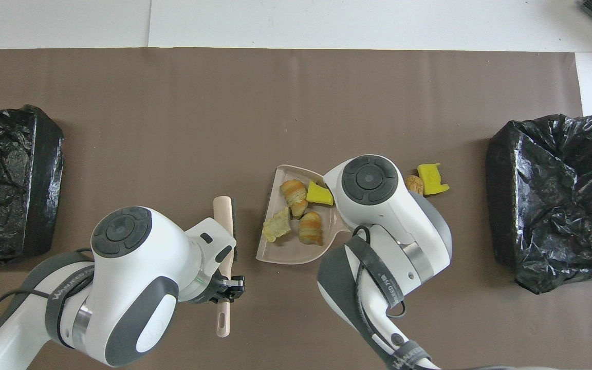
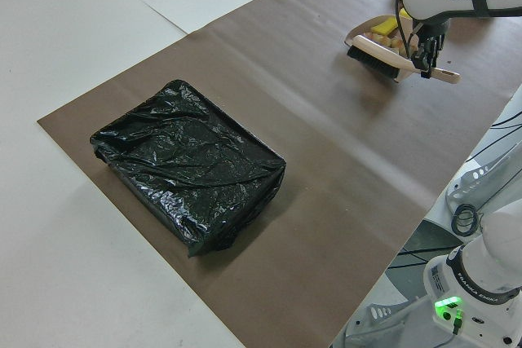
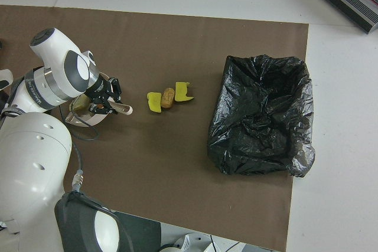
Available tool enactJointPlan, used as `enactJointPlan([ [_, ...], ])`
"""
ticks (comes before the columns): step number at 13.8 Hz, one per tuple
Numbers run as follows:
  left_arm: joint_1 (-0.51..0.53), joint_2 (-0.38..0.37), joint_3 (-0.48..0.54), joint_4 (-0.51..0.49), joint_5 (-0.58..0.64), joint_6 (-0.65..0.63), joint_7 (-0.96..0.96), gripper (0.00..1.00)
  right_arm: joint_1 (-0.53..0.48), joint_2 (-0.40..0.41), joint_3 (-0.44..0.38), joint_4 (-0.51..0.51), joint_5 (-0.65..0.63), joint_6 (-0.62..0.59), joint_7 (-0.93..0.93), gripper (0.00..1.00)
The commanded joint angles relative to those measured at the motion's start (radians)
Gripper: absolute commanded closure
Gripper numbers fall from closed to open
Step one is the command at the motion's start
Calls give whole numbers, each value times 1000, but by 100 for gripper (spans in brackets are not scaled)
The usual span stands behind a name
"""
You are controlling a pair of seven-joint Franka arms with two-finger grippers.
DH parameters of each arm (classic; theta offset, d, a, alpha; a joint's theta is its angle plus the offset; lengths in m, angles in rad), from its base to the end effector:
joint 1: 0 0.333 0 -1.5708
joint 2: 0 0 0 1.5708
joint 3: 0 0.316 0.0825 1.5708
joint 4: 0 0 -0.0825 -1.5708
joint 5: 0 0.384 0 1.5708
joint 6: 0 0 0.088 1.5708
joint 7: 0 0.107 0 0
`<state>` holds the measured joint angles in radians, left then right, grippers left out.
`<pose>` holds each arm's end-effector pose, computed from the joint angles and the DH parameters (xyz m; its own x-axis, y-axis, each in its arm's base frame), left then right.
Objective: Sweep and dump trash in bin
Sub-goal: 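Carry the loaded dustpan with the right gripper to the nearby trash bag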
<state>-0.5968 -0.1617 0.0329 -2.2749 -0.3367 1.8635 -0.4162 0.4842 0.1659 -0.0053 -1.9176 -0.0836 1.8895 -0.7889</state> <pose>0.3779 -0.2689 0.4090 0.9338 -0.0385 -0.3556 0.0193 -0.9873 0.1576 0.5127 0.2593 0.3928 0.2532 0.9488 -0.1888 0.9583 -0.2727 -0.0856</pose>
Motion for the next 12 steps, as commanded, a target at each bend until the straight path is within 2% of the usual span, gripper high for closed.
enactJointPlan([
  [1, -6, -39, -7, -35, 2, -17, -7, 100, -96, -92, 4, 23, -11, -65, -68, 100],
  [4, -9, -47, -14, -35, 4, -43, -36, 100, -208, -138, 2, 68, -86, -86, -98, 100],
  [6, -9, -47, -15, -37, 4, -44, -36, 100, -304, -154, -1, 92, -87, -89, -130, 100],
  [12, -37, -61, -65, -35, 4, -49, -122, 100, -640, -158, -4, 117, -94, -69, -528, 100],
])
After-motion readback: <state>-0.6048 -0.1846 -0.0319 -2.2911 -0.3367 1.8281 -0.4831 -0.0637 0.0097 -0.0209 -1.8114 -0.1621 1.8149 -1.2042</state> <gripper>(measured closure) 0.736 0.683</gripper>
